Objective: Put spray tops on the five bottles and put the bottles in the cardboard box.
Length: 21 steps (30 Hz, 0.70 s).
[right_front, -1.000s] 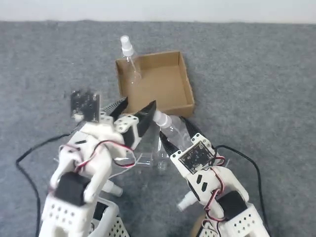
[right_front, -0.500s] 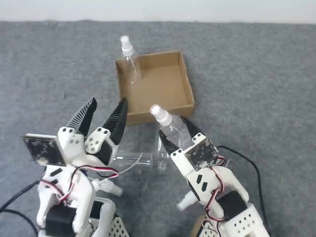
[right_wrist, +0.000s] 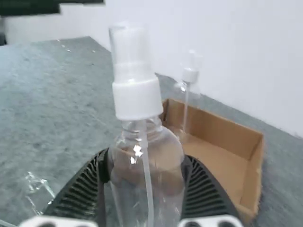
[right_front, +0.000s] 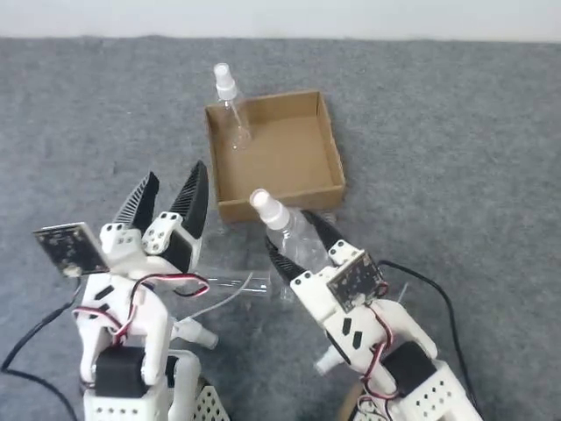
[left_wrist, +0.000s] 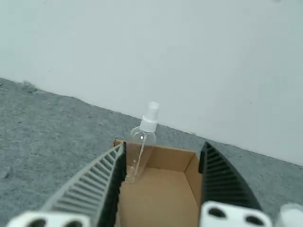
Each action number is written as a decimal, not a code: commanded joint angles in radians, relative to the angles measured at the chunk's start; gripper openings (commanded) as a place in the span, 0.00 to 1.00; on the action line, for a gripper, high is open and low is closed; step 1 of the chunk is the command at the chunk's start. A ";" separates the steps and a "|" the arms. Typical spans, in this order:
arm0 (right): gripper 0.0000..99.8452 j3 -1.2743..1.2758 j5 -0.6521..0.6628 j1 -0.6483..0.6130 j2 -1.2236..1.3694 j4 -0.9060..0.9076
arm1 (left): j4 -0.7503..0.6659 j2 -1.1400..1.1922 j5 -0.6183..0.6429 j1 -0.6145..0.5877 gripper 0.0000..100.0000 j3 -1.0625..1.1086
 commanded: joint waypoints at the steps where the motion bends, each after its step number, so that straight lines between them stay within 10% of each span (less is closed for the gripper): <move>1: 0.01 -0.091 -0.006 -0.028 -0.024 -0.084 | -0.051 -0.012 0.015 -0.005 0.23 0.005; 21: 0.01 -0.061 -0.008 -0.147 -0.024 -0.124 | -0.017 -0.012 -0.198 0.365 0.23 0.081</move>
